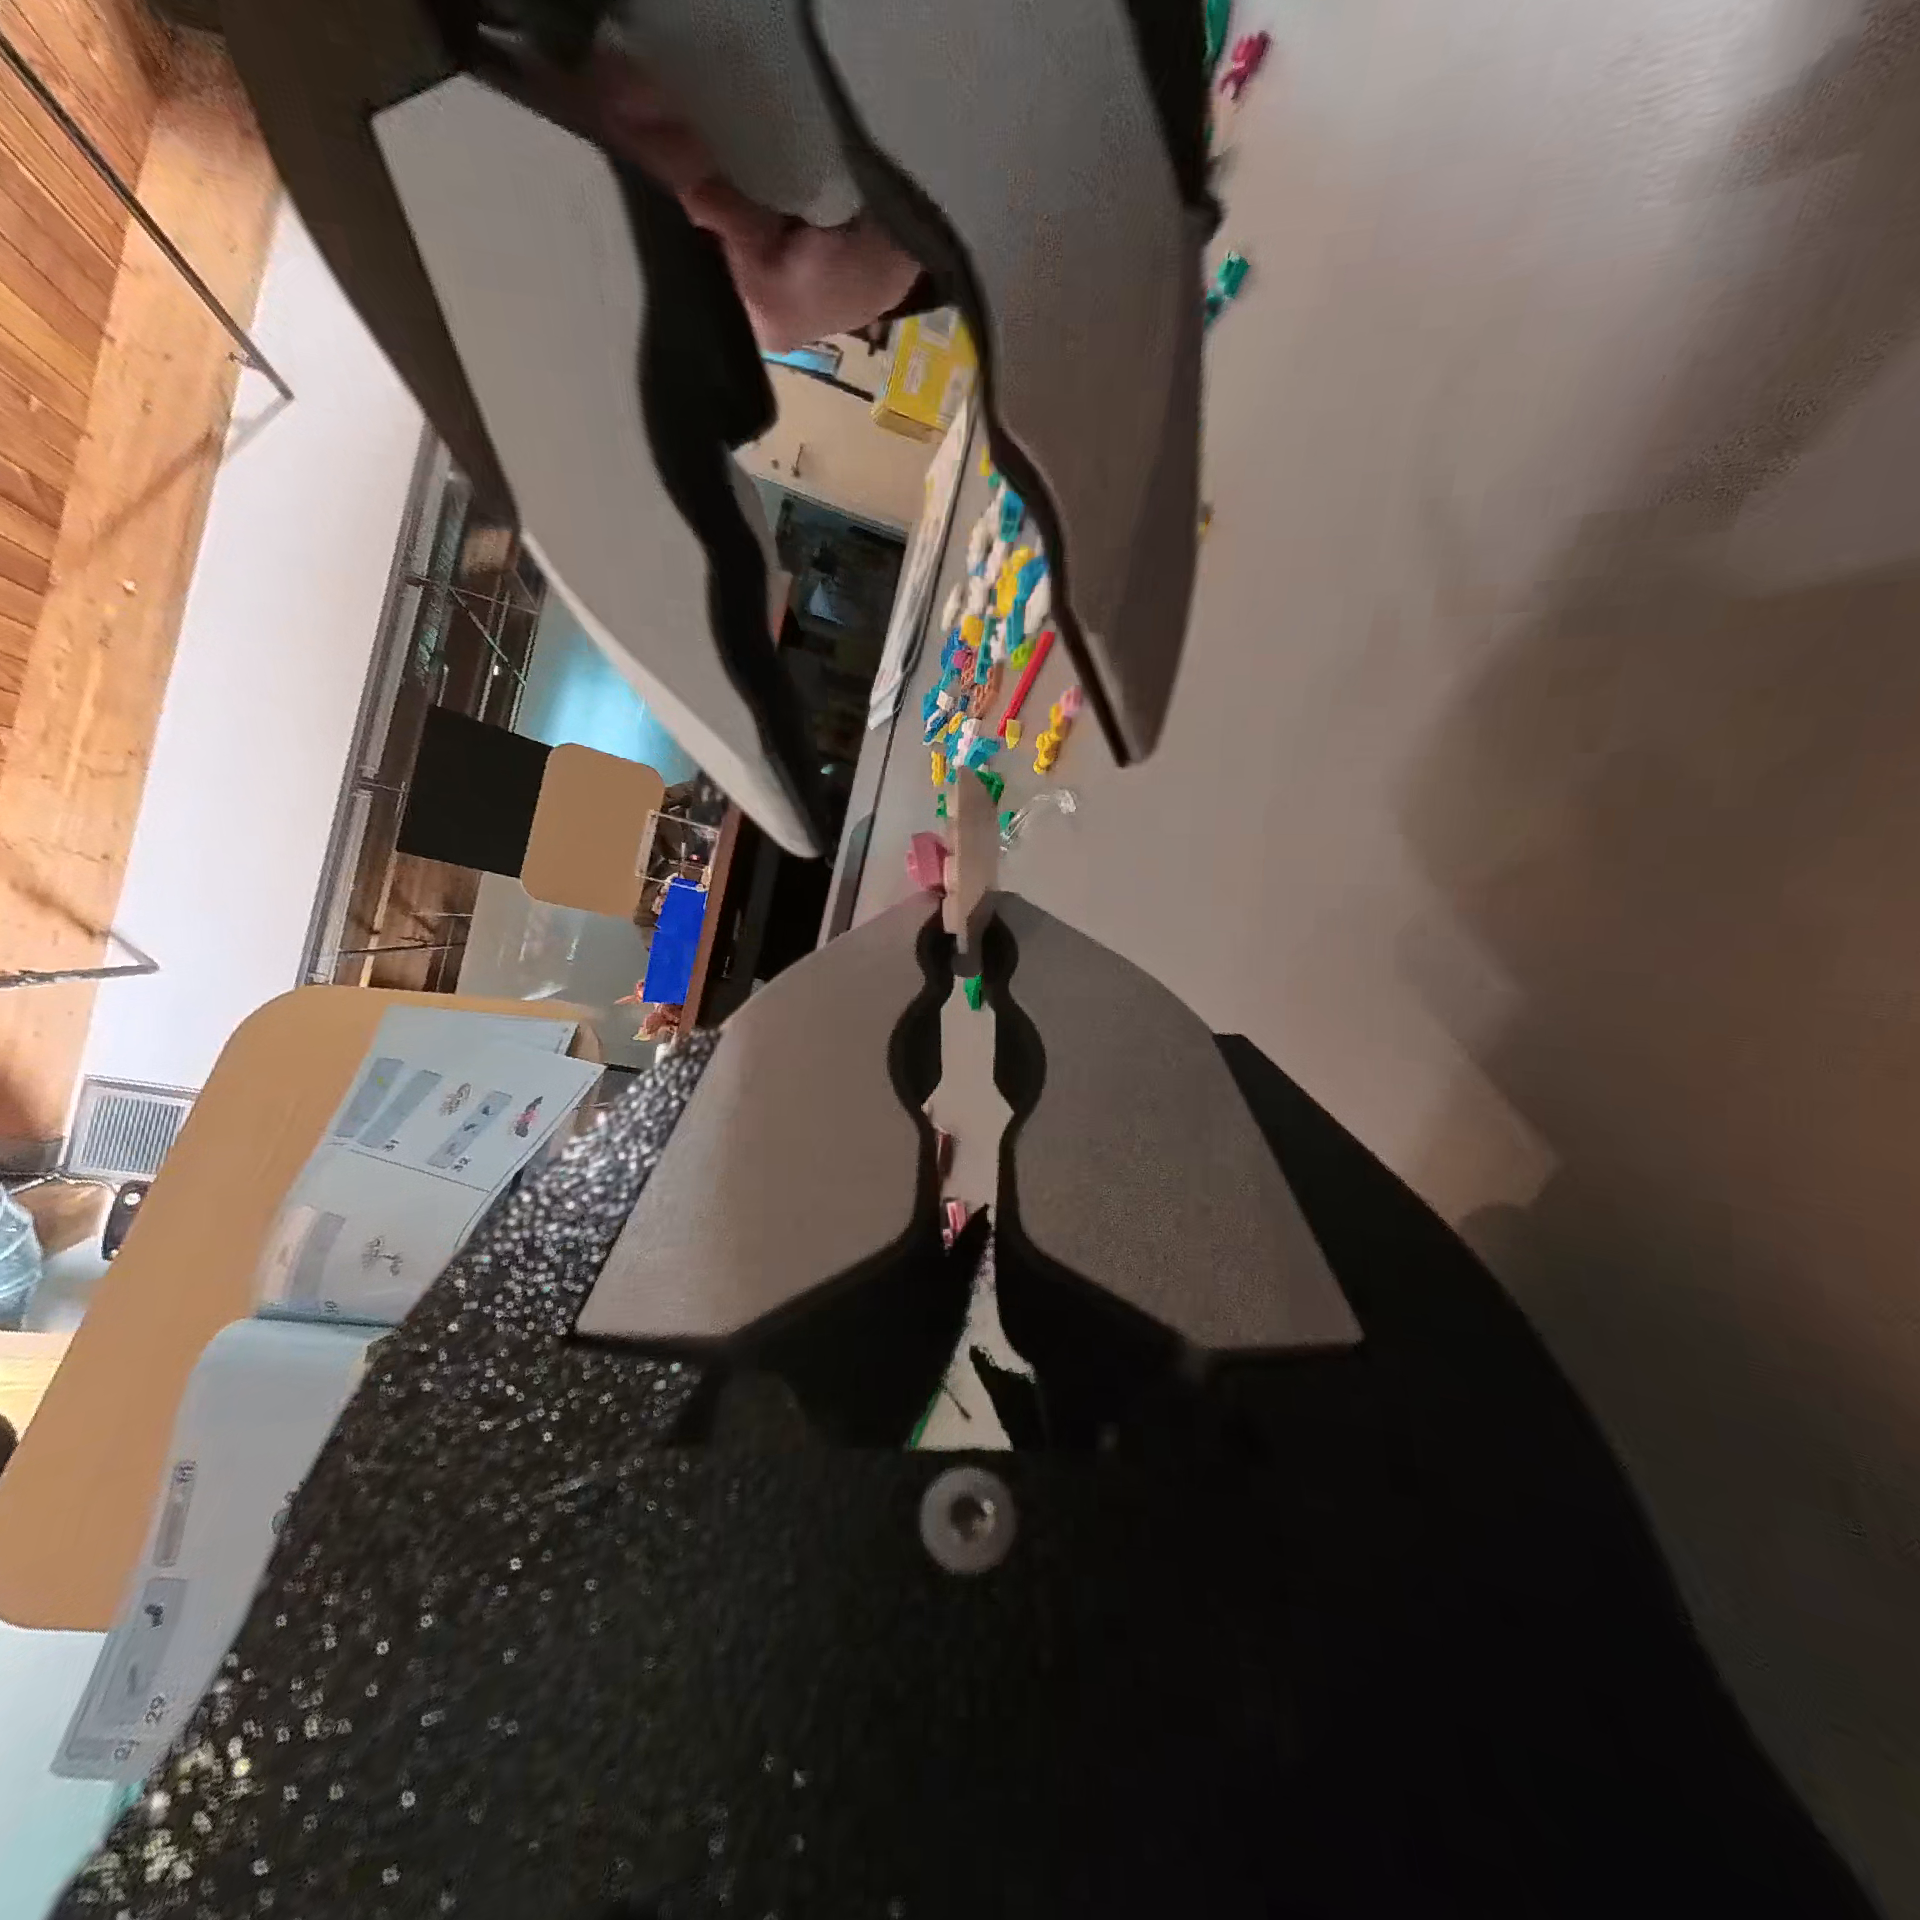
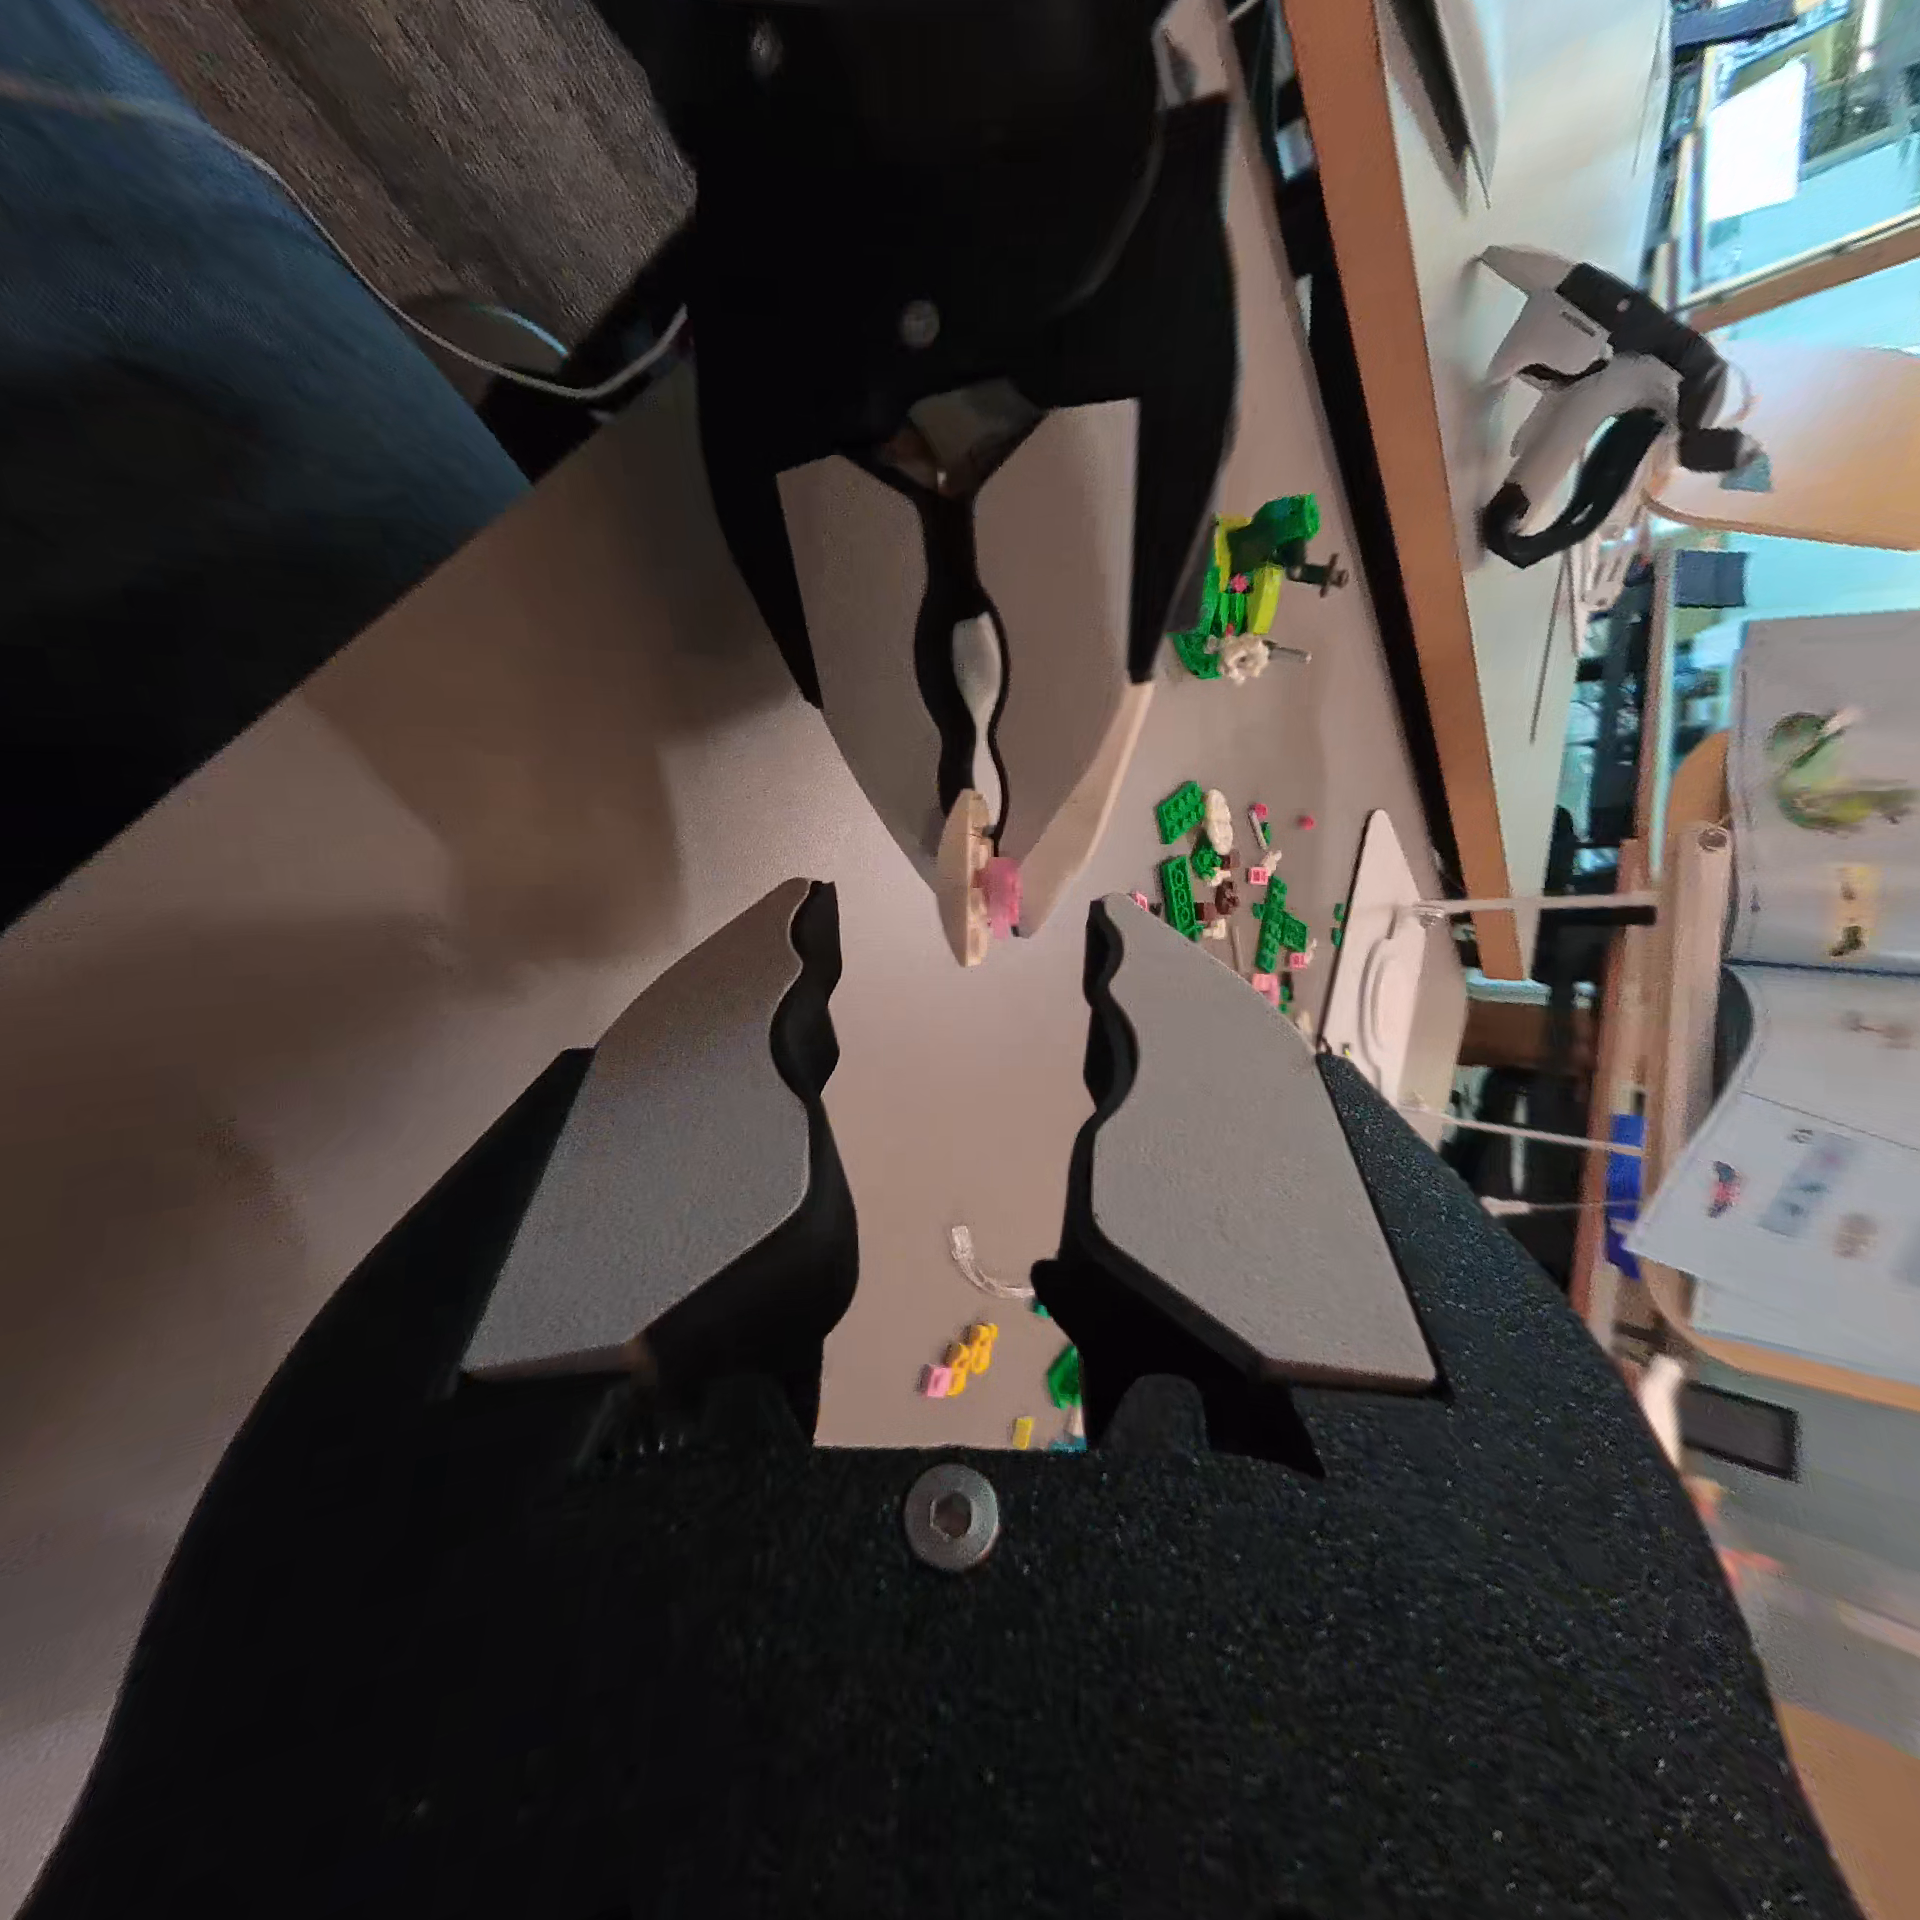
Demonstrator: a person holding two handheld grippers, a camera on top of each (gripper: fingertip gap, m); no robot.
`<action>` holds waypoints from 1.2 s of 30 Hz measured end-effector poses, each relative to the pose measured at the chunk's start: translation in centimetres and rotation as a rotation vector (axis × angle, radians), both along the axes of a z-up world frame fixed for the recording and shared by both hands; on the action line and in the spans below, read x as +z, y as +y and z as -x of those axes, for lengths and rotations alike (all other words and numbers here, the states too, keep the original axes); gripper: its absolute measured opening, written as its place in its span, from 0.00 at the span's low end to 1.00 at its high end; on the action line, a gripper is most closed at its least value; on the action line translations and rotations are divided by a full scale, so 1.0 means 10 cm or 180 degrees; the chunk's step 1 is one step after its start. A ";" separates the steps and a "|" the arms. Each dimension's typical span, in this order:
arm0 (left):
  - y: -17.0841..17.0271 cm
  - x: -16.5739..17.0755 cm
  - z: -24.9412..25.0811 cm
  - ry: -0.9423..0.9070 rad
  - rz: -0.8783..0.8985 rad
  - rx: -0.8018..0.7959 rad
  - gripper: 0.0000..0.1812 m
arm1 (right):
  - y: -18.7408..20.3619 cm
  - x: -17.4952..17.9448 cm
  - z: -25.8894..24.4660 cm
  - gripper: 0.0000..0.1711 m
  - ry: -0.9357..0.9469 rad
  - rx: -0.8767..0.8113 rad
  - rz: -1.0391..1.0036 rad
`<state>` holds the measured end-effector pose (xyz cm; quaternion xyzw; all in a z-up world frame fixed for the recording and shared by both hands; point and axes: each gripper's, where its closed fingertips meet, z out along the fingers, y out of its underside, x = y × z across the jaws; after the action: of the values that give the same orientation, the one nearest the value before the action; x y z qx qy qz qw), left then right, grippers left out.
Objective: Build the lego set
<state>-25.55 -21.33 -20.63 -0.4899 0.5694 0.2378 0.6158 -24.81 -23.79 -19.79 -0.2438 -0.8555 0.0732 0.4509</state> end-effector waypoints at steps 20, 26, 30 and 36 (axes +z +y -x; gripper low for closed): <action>-0.06 0.08 -0.04 0.0209 -0.0455 -0.0047 0.02 | -0.08 -0.05 -0.03 0.26 -0.0135 -0.0173 0.1621; -0.05 0.07 -0.03 0.0225 -0.0437 -0.0027 0.02 | -0.09 0.02 -0.04 0.23 0.0046 -0.0017 0.1258; -0.05 0.07 -0.03 0.0220 -0.0445 -0.0028 0.02 | -0.12 -0.05 -0.04 0.24 0.0004 0.0057 0.0545; -0.04 0.06 -0.03 0.0249 -0.0430 -0.0013 0.02 | -0.12 -0.08 -0.05 0.23 -0.0100 0.0042 0.0135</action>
<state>-25.23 -21.75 -20.05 -0.4364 0.5767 0.2934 0.6251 -24.29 -24.97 -20.59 -0.2488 -0.8623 0.0905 0.4317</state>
